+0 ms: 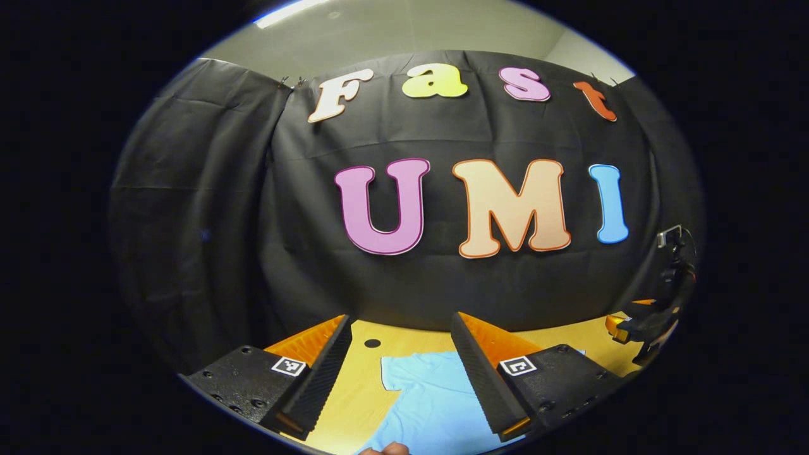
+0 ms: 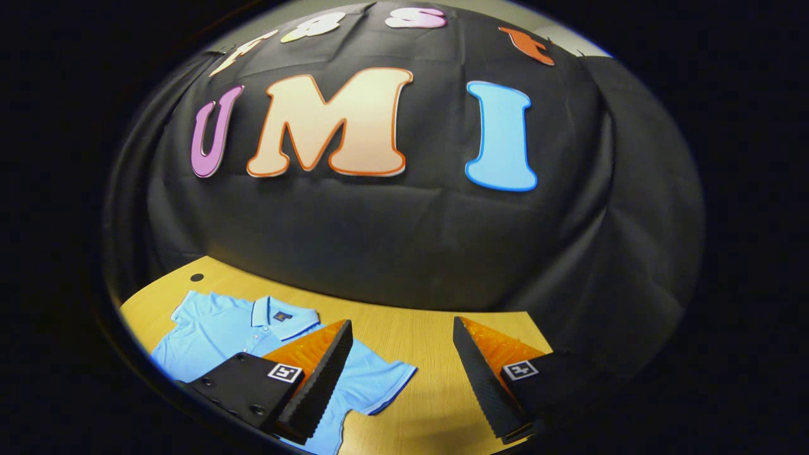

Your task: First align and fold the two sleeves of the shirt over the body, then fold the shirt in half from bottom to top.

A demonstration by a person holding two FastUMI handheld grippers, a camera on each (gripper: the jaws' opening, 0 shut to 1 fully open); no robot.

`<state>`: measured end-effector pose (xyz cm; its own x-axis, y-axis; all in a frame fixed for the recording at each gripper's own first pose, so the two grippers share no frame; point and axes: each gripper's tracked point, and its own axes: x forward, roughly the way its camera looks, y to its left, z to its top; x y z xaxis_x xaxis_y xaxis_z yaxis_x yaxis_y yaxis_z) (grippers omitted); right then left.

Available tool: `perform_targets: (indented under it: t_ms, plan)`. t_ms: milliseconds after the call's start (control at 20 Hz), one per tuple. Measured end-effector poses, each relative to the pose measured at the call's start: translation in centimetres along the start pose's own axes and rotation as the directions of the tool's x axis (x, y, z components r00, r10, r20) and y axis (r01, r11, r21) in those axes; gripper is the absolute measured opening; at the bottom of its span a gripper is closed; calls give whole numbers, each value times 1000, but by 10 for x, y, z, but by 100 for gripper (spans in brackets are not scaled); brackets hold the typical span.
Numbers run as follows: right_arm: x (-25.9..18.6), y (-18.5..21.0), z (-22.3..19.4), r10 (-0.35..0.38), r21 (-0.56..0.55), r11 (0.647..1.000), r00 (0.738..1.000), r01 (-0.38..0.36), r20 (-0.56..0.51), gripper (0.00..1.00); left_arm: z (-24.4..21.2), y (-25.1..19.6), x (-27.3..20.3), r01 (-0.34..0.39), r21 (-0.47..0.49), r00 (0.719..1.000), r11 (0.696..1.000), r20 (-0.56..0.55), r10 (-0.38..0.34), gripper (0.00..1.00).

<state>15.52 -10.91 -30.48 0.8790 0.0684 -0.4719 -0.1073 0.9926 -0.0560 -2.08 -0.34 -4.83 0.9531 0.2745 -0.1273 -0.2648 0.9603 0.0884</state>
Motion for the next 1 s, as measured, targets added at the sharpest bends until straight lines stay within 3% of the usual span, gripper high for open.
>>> perform_targets:
  t_ms: [500, 1000]
  plan:
    - [61, 5, -118, 7, 10, 1000, 974, -5, -227, 99, -22, 4, 2, -59, 58, 994, 997, -83, 64, 95]
    - [78, 18, -189, 33, 110, 994, 911, 14, -412, 99, -39, 1, 7, -63, 59, 989, 996, -132, 71, 93]
